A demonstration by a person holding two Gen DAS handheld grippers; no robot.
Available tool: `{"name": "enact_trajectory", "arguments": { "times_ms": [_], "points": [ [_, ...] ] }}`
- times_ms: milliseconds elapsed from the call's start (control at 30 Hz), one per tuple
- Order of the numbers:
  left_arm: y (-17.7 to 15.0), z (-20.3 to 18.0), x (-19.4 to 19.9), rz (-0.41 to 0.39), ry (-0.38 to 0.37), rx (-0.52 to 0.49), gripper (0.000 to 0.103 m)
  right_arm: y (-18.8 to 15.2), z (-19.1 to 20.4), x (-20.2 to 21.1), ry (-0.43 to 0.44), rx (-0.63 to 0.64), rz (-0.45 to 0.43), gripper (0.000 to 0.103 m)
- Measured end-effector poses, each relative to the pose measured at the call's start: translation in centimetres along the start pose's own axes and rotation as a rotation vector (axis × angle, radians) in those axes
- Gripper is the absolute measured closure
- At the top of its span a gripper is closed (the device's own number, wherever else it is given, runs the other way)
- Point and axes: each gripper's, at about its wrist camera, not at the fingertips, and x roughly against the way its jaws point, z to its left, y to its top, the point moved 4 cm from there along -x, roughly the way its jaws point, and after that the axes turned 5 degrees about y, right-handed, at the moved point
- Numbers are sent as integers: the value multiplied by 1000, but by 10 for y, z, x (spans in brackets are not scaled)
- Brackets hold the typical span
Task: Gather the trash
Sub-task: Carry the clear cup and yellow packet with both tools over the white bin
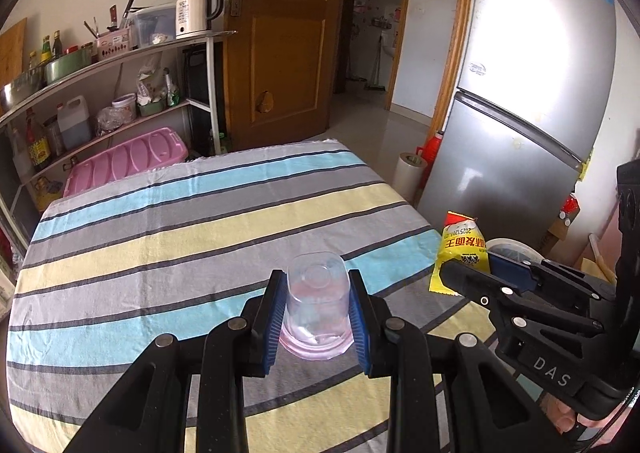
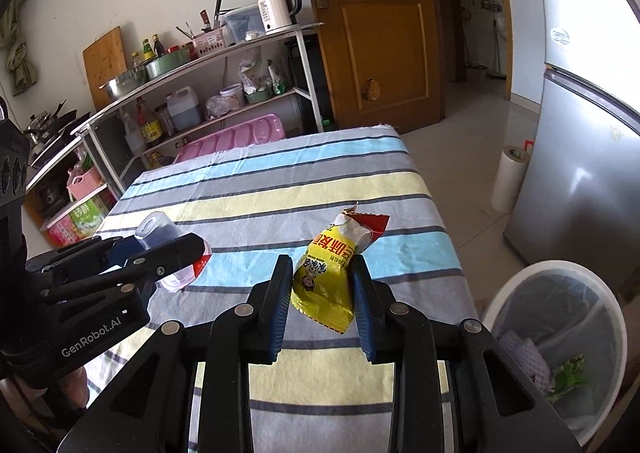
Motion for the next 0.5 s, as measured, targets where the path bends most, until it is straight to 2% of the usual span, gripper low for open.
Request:
{"name": "enact_trajectory", "arguments": {
  "times_ms": [367, 500],
  "points": [
    [6, -95, -7, -3, -122, -113, 72, -16, -79, 60, -142, -88, -51, 77],
    [4, -125, -10, 6, -162, -146, 72, -24, -100, 75, -174, -119, -50, 88]
  ]
}}
